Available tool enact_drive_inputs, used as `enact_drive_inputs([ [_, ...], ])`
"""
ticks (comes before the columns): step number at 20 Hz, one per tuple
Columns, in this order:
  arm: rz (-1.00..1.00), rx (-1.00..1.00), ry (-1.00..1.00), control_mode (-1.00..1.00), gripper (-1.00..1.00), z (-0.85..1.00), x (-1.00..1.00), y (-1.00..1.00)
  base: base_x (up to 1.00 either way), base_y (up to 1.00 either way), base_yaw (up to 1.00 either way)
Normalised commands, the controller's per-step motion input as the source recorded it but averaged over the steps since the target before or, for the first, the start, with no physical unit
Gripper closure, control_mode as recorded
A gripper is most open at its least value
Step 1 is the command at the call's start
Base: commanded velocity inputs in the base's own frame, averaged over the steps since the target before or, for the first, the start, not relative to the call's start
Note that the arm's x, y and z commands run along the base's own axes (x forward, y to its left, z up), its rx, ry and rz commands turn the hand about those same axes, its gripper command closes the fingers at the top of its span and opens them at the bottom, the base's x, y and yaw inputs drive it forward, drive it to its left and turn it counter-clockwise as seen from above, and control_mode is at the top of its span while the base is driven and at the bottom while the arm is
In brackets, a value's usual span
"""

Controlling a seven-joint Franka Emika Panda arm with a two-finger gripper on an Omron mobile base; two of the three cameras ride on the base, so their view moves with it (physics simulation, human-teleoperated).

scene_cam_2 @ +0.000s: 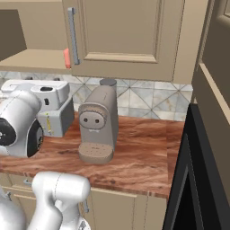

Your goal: Pick up the bar soap and sponge from the sink, and place them back in the cabinet, and close the cabinet doors.

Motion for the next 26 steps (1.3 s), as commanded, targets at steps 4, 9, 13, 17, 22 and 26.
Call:
enact_drive_inputs([
  [4, 0.0, 0.0, 0.0, -1.0, -1.0, 0.06, -0.35, -0.01, 0.0, 0.0, 0.0],
  [9, 0.0, 0.0, 0.0, -1.0, -1.0, 0.06, -0.35, -0.06, 0.0, 0.0, 0.0],
  [13, 0.0, 0.0, 0.0, -1.0, -1.0, 0.05, -0.37, -0.07, 0.0, 0.0, 0.0],
  [17, 0.0, 0.0, 0.0, -1.0, -1.0, 0.01, -0.51, -0.01, 0.0, 0.0, 0.0],
  [22, 0.0, 0.0, 0.0, -1.0, -1.0, 0.0, -0.54, 0.1, 0.0, 0.0, 0.0],
  [26, -0.04, 0.0, 0.0, -1.0, -1.0, 0.0, -0.5, 0.34, 0.0, 0.0, 0.0],
])
